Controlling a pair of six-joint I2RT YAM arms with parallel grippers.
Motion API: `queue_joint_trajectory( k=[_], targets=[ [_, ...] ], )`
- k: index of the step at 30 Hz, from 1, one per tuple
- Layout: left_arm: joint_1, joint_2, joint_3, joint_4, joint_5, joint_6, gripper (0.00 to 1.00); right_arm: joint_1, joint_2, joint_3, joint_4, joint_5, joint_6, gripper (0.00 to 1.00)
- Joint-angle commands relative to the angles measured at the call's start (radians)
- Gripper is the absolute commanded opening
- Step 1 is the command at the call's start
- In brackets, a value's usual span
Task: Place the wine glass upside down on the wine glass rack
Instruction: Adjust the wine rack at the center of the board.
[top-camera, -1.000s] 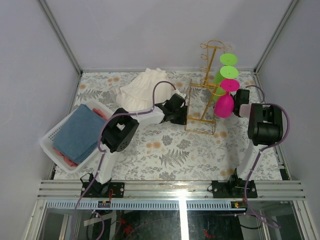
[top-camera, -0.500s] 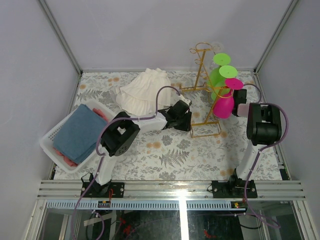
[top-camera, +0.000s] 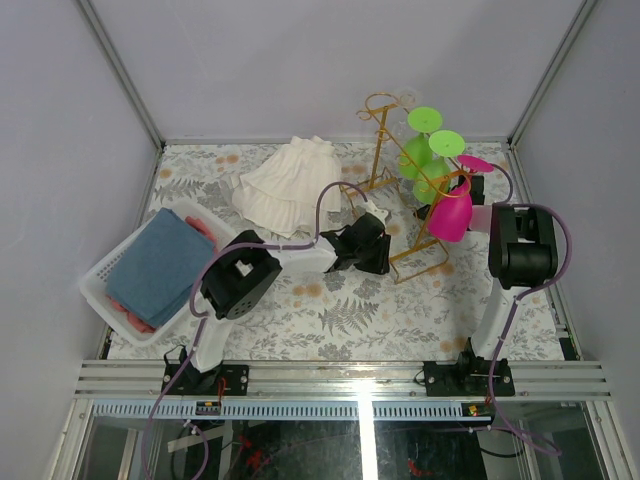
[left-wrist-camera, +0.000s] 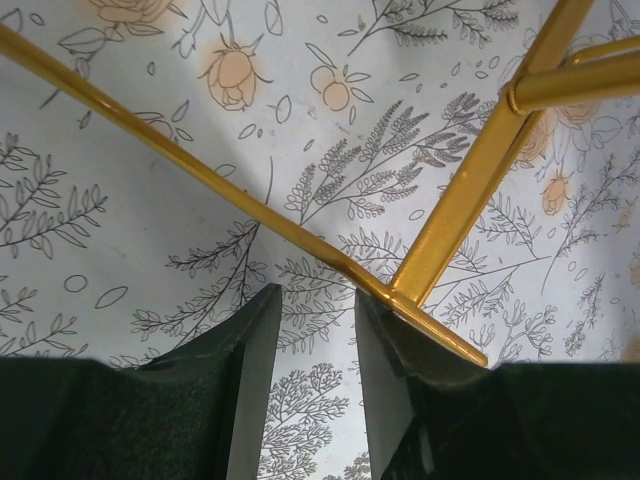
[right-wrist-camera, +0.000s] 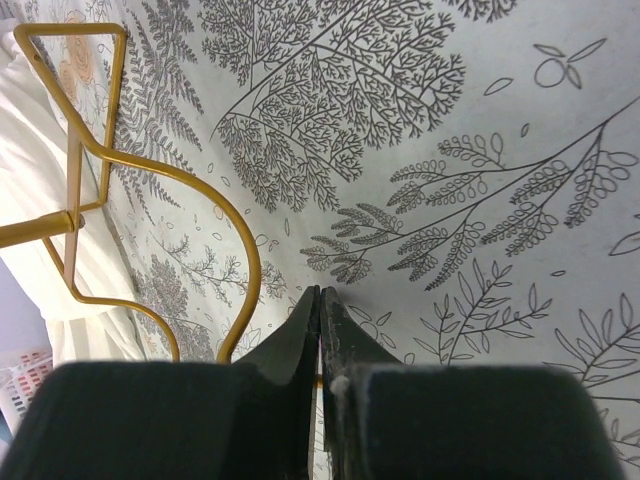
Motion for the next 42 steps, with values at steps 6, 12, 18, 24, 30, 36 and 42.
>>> queue_joint_trajectory(
  k=[6, 12, 18, 24, 30, 36, 42],
  targets=[
    [-0.024, 0.026, -0.074, 0.009, 0.007, -0.025, 0.35, 0.032, 0.018, 0.008, -0.024, -0.026, -0.035, 0.0],
    [-0.024, 0.004, -0.117, 0.023, -0.011, -0.029, 0.35, 0.033, 0.014, -0.007, -0.006, -0.017, -0.045, 0.0],
    [-0.023, -0.034, -0.173, 0.037, -0.044, -0.032, 0.36, 0.002, 0.006, -0.022, 0.002, -0.026, -0.063, 0.0],
    [-0.023, -0.058, -0.196, 0.041, -0.065, -0.03, 0.36, -0.047, -0.012, -0.039, 0.004, -0.019, -0.074, 0.08],
    [-0.024, -0.067, -0.208, 0.042, -0.073, -0.029, 0.37, -0.087, -0.031, -0.052, 0.006, -0.014, -0.082, 0.14],
    [-0.023, -0.092, -0.225, 0.042, -0.091, -0.028, 0.39, -0.127, -0.056, -0.049, -0.009, 0.006, -0.082, 0.22],
    [-0.021, -0.135, -0.255, 0.044, -0.117, -0.031, 0.46, -0.198, -0.102, -0.05, -0.048, 0.049, -0.083, 0.3]
  ],
)
